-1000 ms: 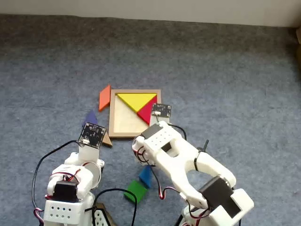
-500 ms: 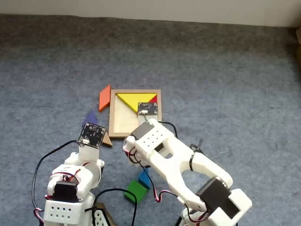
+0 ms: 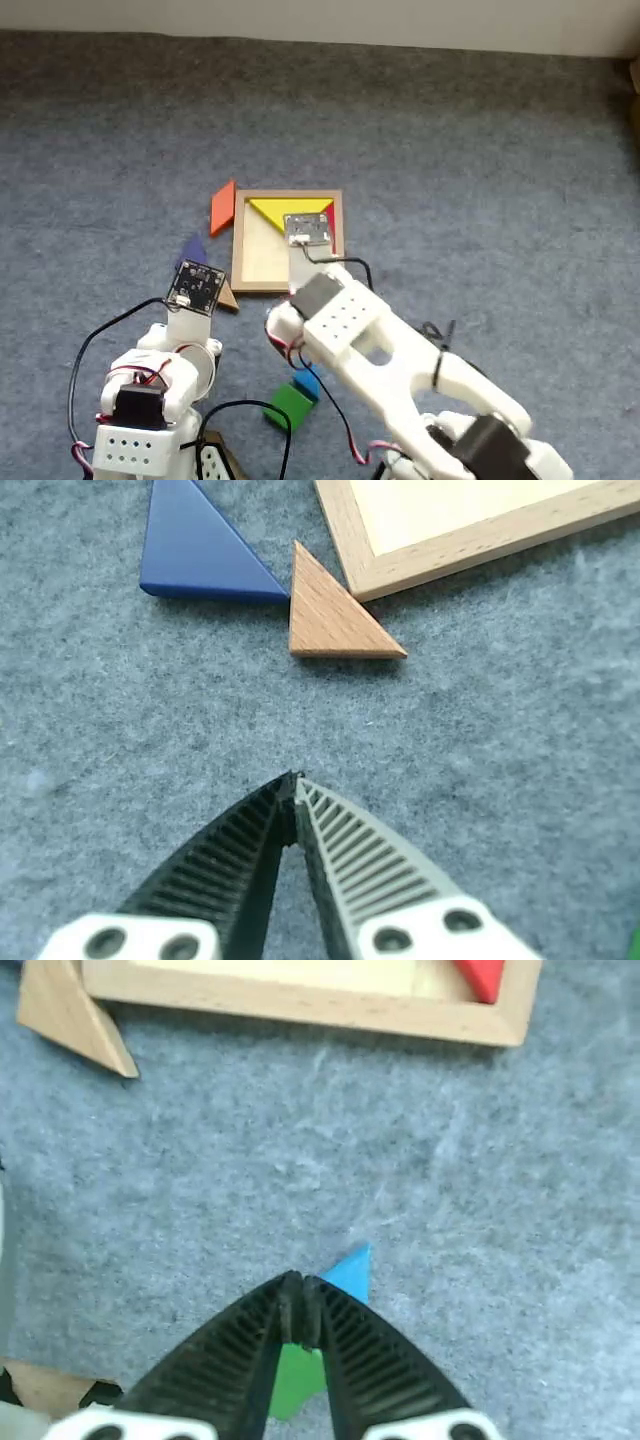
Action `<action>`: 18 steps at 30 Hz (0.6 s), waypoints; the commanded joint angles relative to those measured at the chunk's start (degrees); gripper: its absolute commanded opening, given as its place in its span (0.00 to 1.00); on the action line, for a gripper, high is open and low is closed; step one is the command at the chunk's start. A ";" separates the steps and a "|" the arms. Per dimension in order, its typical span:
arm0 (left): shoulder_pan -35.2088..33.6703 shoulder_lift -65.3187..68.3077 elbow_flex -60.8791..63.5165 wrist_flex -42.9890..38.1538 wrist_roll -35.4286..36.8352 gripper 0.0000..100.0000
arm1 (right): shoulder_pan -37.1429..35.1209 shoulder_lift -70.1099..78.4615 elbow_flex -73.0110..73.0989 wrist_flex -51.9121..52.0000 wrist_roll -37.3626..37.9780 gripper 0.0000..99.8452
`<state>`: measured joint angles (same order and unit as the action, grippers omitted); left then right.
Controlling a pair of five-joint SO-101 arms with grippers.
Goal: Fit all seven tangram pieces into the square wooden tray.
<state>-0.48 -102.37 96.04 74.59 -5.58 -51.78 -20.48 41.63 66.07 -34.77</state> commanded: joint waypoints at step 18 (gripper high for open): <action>-0.66 -0.22 1.19 0.26 -0.44 0.01 | -1.54 -10.68 12.79 -9.10 2.64 0.24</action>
<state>-0.48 -102.37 96.04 74.59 -5.58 -52.04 -29.01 54.73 57.71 -32.92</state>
